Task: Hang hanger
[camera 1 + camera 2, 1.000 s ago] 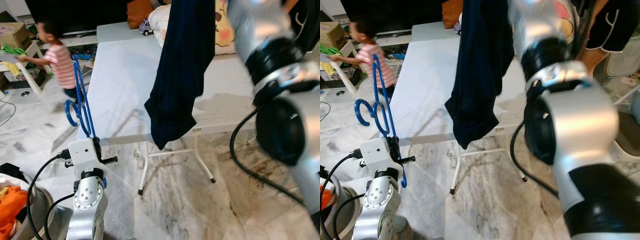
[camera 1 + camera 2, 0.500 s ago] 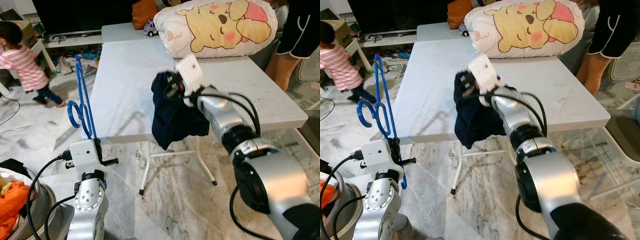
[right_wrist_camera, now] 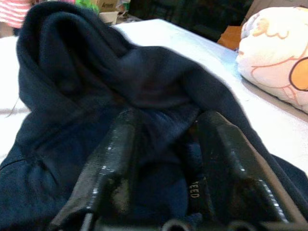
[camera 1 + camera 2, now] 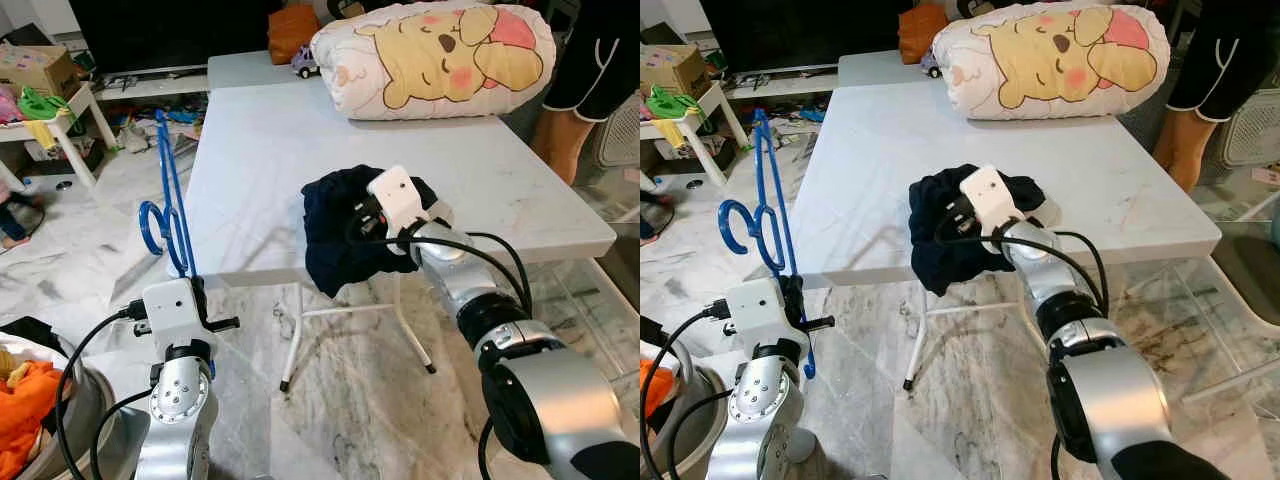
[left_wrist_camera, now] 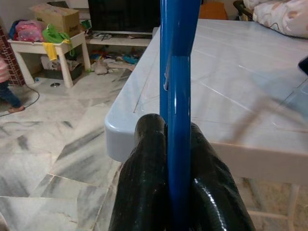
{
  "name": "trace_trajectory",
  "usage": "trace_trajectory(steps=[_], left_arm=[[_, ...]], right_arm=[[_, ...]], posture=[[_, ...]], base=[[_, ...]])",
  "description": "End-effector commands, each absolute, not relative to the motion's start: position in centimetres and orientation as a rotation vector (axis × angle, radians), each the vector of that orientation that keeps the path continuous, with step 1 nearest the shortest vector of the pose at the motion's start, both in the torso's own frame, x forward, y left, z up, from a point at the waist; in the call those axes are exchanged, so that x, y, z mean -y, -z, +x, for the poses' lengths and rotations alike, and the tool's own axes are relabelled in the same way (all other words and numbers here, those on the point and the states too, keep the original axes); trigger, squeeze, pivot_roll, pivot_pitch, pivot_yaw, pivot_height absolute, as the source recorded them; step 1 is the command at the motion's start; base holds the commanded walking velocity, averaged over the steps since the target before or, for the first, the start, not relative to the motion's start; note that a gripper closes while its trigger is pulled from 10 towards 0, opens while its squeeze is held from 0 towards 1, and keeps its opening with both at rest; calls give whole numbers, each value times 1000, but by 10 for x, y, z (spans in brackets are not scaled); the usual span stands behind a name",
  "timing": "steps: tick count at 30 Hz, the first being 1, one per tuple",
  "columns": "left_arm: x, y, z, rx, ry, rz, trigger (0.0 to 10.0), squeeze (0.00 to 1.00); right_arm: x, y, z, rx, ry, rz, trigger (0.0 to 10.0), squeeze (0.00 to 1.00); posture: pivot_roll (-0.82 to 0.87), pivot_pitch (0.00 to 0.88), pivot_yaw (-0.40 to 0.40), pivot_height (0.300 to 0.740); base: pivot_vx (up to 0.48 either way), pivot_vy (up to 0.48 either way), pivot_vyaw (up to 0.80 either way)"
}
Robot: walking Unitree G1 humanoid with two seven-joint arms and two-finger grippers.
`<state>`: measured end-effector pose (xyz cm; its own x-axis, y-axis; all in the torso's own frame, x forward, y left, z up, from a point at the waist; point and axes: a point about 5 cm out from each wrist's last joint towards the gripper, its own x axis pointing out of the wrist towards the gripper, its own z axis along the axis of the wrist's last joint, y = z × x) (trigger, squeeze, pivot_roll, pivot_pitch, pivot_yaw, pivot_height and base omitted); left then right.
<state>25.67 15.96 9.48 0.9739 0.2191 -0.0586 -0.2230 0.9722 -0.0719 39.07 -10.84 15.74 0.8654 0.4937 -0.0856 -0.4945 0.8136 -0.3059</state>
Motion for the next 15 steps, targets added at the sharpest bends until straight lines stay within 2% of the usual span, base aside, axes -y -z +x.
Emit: trace_trajectory(steps=[1,7,15], left_arm=[[-160,-95,259,-60,-224,-93,10000,0],[-159,-95,259,-55,-215,-92,10000,0],[-163,-96,254,-53,-206,-105,10000,0]], right_arm=[[110,-162,391,11,-516,-311,10000,1000],[113,-158,389,4,-514,-307,10000,1000],[134,-156,380,-8,-528,-275,10000,1000]], posture=[[-37,0,62,740],[-42,0,62,740],[-40,0,59,740]], base=[[0,0,0],[0,0,0],[0,0,0]])
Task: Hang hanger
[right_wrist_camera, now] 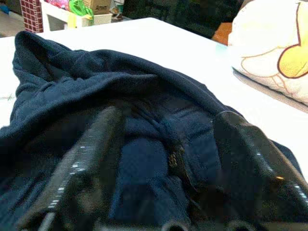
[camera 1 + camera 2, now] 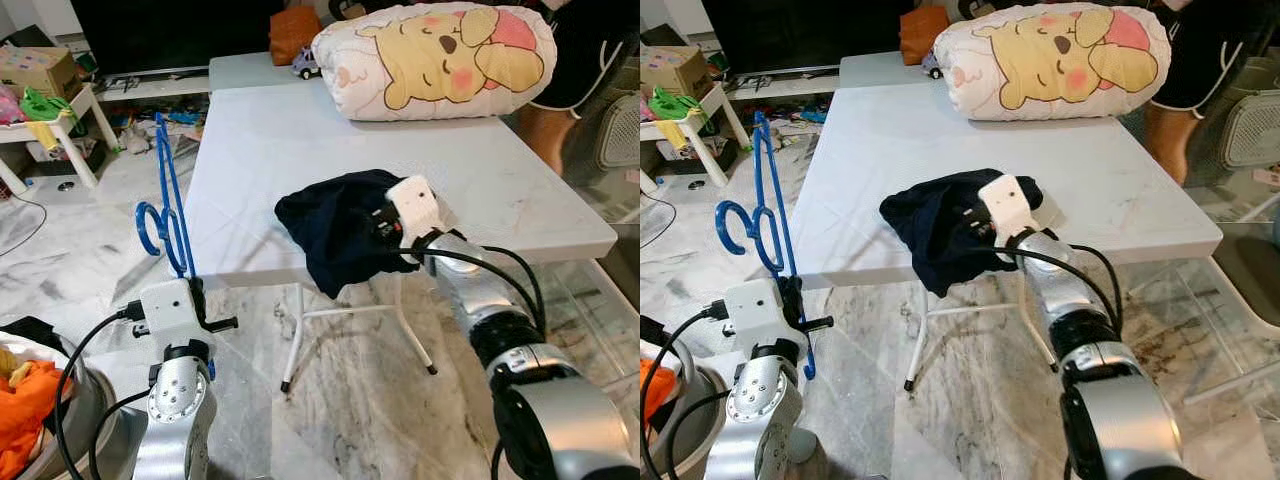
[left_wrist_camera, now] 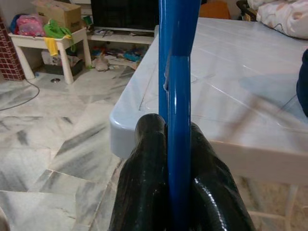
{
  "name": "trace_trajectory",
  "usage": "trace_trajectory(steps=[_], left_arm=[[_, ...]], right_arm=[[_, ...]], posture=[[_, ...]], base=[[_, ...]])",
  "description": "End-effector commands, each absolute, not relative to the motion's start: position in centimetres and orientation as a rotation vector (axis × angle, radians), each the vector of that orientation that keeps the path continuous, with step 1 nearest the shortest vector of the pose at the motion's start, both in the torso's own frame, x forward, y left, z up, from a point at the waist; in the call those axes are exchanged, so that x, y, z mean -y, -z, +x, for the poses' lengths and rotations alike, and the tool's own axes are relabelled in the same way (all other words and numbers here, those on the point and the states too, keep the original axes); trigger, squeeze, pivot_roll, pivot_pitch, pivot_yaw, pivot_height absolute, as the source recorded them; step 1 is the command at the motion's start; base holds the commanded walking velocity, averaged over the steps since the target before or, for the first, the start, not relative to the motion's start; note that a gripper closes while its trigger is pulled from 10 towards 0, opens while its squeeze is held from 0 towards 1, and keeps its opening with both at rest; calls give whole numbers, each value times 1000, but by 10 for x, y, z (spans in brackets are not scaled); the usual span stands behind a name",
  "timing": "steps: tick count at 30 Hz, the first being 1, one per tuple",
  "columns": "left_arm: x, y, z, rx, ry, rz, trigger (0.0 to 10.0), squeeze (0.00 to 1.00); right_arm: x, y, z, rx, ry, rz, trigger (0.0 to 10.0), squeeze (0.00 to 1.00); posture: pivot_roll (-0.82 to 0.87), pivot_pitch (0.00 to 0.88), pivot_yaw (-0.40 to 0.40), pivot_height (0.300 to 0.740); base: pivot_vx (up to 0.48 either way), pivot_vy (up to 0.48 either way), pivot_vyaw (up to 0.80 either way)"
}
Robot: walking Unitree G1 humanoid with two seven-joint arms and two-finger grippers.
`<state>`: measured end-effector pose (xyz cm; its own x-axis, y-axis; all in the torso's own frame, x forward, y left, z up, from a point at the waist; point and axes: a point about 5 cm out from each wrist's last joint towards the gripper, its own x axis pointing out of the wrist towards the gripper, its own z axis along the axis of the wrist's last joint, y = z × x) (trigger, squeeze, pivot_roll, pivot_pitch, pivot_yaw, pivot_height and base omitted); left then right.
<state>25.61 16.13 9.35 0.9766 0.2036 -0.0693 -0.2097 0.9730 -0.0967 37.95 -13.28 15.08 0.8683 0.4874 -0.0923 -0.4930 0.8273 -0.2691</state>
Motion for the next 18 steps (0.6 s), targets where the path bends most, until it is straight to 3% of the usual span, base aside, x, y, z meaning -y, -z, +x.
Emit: trace_trajectory(steps=[1,12,18], left_arm=[[-163,-96,253,-51,-197,-108,10000,0],[-158,-100,248,-34,-111,-46,10000,0],[-159,-102,247,-24,-89,-23,10000,0]], right_arm=[[137,-156,377,-12,-543,-273,10000,1000],[161,-145,345,-140,-732,-228,10000,1000],[155,-143,333,-179,-866,-167,10000,1000]], posture=[[-40,0,59,740],[-46,0,71,740],[-25,0,73,740]], base=[[0,0,0],[0,0,0],[0,0,0]])
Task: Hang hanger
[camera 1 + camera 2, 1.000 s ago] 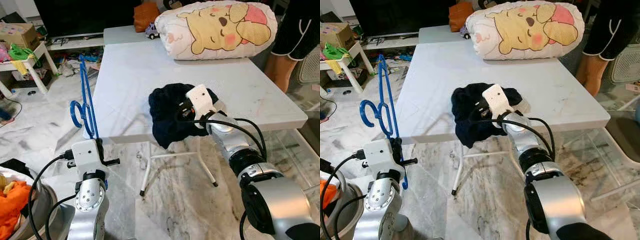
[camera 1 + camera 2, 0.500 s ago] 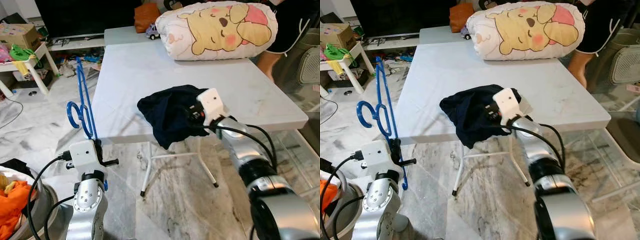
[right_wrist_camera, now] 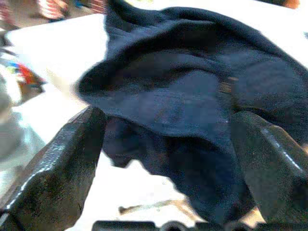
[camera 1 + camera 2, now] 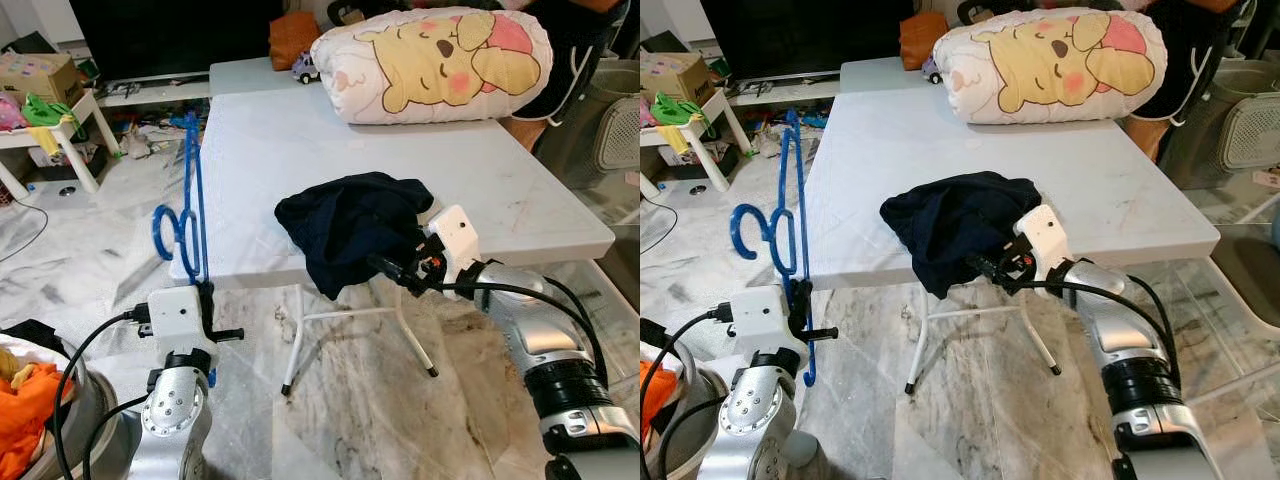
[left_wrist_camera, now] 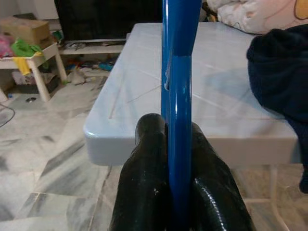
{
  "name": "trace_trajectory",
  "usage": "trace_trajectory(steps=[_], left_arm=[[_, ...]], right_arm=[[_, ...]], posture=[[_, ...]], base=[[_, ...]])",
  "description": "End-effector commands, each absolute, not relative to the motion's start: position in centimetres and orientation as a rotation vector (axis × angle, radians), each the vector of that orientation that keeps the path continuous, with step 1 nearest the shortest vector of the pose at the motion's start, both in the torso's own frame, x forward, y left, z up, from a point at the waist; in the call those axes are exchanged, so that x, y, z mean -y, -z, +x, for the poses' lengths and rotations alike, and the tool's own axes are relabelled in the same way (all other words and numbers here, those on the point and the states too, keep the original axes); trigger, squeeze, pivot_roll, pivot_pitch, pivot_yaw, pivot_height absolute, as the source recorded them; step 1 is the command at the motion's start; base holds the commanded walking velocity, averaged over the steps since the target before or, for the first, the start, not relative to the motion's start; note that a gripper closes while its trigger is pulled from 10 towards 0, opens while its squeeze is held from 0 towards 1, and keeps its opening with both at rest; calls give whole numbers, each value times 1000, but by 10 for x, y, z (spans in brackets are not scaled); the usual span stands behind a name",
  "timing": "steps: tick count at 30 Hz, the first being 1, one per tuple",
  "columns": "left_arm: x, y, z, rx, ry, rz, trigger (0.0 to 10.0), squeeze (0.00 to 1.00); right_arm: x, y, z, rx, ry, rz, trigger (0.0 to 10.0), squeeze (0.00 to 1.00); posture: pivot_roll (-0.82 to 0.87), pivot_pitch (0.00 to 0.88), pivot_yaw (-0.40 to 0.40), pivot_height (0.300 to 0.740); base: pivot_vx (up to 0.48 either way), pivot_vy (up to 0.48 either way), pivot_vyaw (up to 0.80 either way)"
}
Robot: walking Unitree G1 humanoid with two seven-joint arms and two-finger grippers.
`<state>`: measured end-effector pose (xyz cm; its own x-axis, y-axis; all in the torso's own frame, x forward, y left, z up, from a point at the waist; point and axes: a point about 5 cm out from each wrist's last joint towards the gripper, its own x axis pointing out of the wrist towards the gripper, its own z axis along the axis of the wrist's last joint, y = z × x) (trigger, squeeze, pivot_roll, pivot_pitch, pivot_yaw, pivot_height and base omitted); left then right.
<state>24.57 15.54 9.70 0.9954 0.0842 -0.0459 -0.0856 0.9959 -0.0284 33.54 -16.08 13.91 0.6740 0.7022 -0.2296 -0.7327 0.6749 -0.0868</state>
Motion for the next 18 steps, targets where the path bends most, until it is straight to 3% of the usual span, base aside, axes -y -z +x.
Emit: trace_trajectory(steps=[1,7,18], left_arm=[[-160,-102,247,-25,-89,-24,10000,0],[-158,-105,248,-24,-63,-44,10000,0],[-161,-107,244,-26,-70,-38,10000,0]], right_arm=[[152,-142,331,-189,-891,-158,10000,1000],[142,-138,330,-229,-955,-67,10000,1000],[113,-120,339,-309,-997,-70,10000,1000]], posture=[[-22,0,73,740],[-15,0,71,740],[20,0,50,740]], base=[[0,0,0],[0,0,0],[0,0,0]])
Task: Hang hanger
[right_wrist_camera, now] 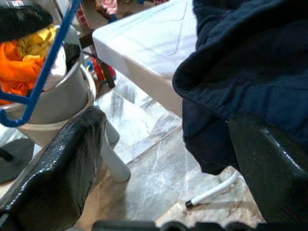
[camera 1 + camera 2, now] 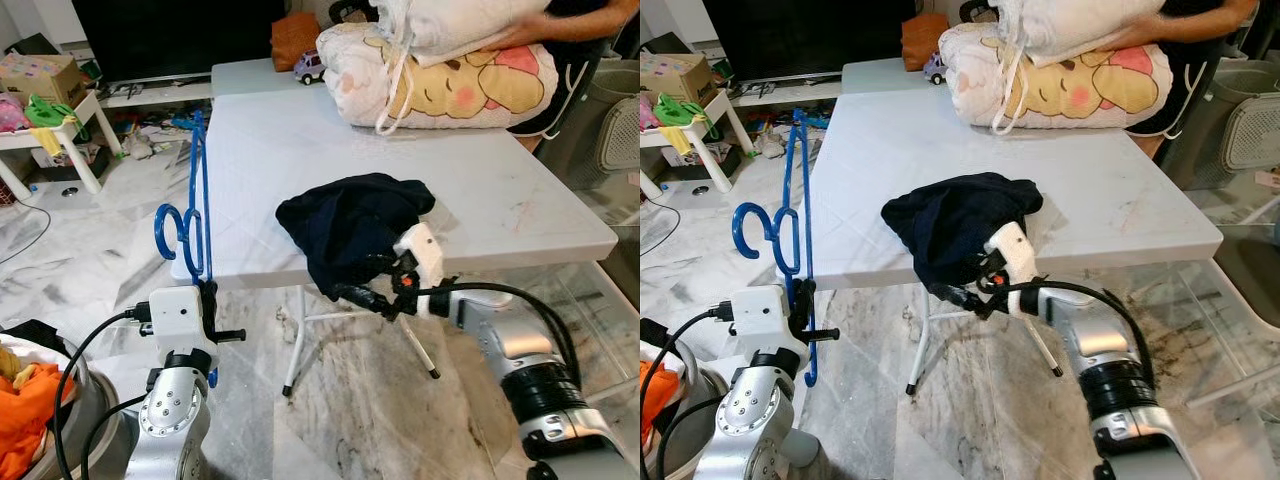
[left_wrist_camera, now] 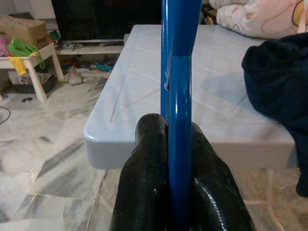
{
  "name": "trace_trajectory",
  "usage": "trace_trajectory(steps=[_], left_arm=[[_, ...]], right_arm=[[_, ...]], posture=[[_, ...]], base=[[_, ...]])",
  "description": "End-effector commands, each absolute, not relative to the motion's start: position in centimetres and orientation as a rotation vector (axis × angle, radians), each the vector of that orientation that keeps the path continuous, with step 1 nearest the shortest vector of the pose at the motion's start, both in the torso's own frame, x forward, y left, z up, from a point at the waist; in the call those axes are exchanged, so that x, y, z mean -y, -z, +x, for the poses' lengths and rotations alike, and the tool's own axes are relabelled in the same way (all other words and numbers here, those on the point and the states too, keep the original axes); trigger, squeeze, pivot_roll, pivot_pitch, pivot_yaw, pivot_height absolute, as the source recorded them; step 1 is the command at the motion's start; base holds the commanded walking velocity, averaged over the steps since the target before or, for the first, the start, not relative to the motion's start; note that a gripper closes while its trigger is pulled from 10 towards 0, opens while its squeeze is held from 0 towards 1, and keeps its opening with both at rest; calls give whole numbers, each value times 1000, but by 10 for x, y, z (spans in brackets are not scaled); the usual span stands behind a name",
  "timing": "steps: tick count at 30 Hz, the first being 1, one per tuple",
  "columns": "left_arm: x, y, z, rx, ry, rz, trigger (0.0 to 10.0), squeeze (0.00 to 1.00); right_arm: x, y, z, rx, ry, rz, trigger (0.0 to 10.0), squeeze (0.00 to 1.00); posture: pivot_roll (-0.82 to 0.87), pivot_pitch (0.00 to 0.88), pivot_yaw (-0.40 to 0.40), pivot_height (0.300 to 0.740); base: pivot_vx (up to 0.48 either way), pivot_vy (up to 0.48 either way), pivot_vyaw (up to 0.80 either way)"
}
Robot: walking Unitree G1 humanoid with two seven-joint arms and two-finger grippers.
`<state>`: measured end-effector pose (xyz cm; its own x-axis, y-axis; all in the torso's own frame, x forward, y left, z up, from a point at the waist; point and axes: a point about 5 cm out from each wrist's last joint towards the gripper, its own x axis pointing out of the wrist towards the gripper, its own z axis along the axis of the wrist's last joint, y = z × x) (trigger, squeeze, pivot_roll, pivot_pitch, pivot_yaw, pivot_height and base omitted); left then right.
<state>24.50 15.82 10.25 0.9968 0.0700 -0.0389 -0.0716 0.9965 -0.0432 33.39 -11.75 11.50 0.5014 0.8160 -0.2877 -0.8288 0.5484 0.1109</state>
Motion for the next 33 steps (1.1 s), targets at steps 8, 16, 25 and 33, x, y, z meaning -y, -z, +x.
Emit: trace_trajectory(steps=[8,16,25,33], left_arm=[[-164,-105,235,-44,-89,-31,10000,0],[-164,-106,233,-51,-93,-29,10000,0],[-163,-107,234,-56,-97,-42,10000,0],[-163,-106,234,-59,-101,-45,10000,0]], right_arm=[[96,-115,351,-350,-960,-69,10000,1000],[94,-103,364,-472,-768,-152,10000,922],[90,-114,377,-467,-627,-103,10000,925],[86,-119,383,-457,-528,-67,10000,910]], posture=[[47,0,39,740],[56,0,36,740],[51,0,33,740],[51,0,31,740]], base=[[0,0,0],[0,0,0],[0,0,0],[0,0,0]])
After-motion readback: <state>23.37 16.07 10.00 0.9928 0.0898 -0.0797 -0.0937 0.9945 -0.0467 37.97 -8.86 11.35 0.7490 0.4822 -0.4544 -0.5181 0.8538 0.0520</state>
